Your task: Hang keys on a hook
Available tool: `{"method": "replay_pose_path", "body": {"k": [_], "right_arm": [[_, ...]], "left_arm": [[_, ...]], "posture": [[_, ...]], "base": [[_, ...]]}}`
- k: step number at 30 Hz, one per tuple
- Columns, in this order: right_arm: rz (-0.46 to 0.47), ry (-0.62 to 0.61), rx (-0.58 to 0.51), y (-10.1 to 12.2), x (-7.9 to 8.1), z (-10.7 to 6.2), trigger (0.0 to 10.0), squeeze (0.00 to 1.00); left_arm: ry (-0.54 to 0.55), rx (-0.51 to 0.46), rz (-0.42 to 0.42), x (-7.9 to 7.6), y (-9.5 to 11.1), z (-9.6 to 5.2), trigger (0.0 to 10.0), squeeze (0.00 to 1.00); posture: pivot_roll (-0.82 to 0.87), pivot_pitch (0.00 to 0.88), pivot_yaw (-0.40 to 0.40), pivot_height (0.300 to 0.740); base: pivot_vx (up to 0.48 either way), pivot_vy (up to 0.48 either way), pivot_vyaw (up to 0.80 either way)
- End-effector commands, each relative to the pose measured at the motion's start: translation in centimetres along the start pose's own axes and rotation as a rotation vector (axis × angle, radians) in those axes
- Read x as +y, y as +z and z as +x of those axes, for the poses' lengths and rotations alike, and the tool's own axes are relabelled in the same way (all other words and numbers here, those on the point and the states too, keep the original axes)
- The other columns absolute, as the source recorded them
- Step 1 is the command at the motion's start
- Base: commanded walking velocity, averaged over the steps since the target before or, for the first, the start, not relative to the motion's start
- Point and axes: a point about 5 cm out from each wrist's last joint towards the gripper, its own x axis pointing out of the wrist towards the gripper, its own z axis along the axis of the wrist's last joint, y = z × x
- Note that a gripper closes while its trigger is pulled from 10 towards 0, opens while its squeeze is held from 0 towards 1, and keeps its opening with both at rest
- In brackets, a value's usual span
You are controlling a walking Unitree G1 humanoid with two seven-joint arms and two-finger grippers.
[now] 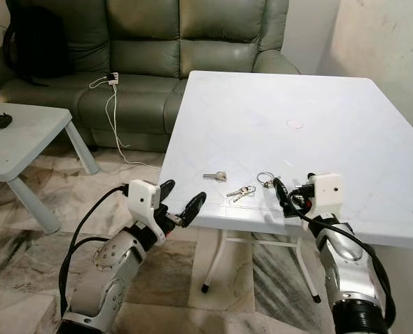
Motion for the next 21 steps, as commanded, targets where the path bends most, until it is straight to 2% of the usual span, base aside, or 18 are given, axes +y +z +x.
{"method": "replay_pose_path", "body": {"k": [1,7,18,21], "right_arm": [[-0.010,-0.014,-0.019,0.55,-0.59,0.17,10.0,0.00],[-0.015,-0.028,-0.021,0.55,-1.06,0.14,10.0,0.00],[-0.003,-0.027,-0.037,0.72,-0.93,0.44,10.0,0.00],[0.001,-0.026,-0.033,0.65,-0.89,0.50,10.0,0.00]], "left_arm": [[-0.009,-0.003,0.012,-0.21,0.29,-0.02,10.0,0.00],[-0.007,0.003,0.015,-0.12,0.22,-0.02,10.0,0.00],[-0.016,0.007,0.021,-0.24,0.20,0.08,10.0,0.00],[-0.015,0.007,0.023,-0.24,0.21,0.10,10.0,0.00]], "posture": [[-0.04,0.000,-0.050,0.740],[-0.04,0.000,-0.049,0.740],[-0.04,0.000,-0.046,0.740],[-0.04,0.000,-0.048,0.740]], "base": [[0.000,0.000,0.00],[0.000,0.000,0.00],[0.000,0.000,0.00],[0.000,0.000,-0.60]]}}
